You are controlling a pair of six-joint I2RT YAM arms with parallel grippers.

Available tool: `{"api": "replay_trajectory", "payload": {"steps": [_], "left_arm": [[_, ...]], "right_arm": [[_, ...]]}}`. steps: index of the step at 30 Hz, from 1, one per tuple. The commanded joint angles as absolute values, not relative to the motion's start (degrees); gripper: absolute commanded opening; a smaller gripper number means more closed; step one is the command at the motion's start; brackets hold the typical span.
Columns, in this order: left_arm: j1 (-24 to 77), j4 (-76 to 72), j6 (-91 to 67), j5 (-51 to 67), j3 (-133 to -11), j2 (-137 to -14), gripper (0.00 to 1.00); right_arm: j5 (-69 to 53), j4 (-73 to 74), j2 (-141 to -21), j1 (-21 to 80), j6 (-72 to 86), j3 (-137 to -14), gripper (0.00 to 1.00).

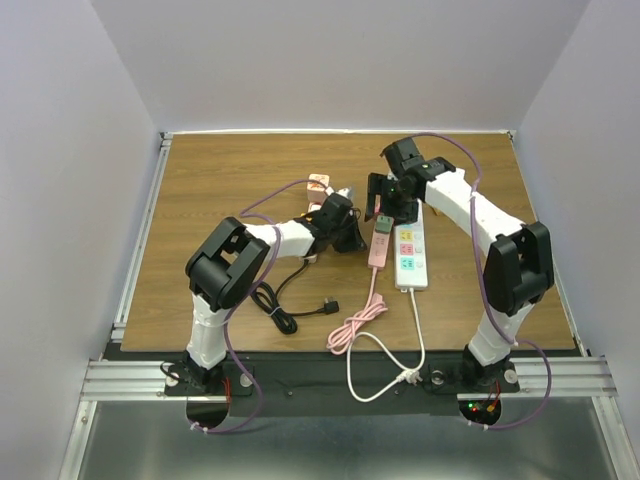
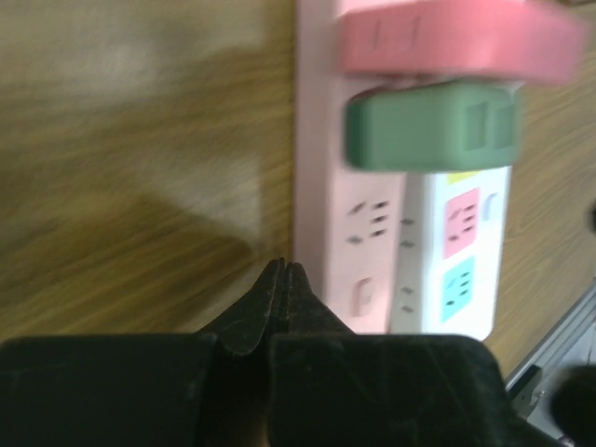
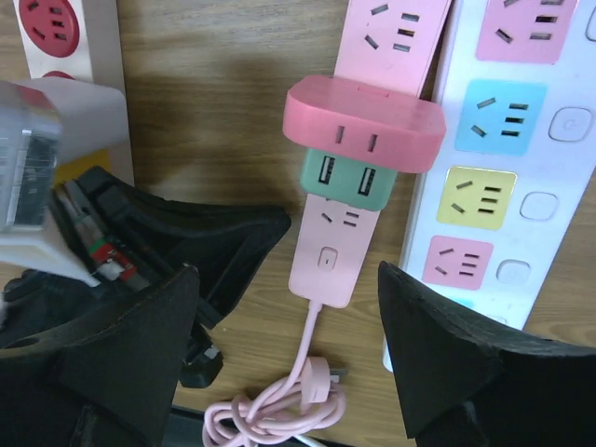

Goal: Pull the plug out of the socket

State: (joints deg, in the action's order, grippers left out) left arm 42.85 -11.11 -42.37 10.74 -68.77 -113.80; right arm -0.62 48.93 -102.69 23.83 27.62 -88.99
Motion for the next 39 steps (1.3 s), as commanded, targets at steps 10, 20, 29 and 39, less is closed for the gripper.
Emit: {"api": "replay_trajectory", "payload": {"steps": [10,20,29,39], "left_arm": [[43.1,-10.2,-44.6,10.5,-65.8,-108.0,0.0],[43.2,-11.6,-45.5,12.4,-68.0,-107.4,0.0],[43.5,-13.5,-46.4,12.9,-72.1,-113.2,0.0],[43.7,-13.4,-47.5,10.8,-74.1,-120.2,0.0]], "right_arm": [[5.2,44.1,-108.5,25.5,30.7,-89.6,0.69],[10.5,43.2,-112.7,25.5,31.6,-92.0,0.61],[10.6,40.6,-112.8,25.5,32.6,-89.2,0.1],[7.5,40.3,-110.5,25.5,33.2,-89.3,0.0]]}}
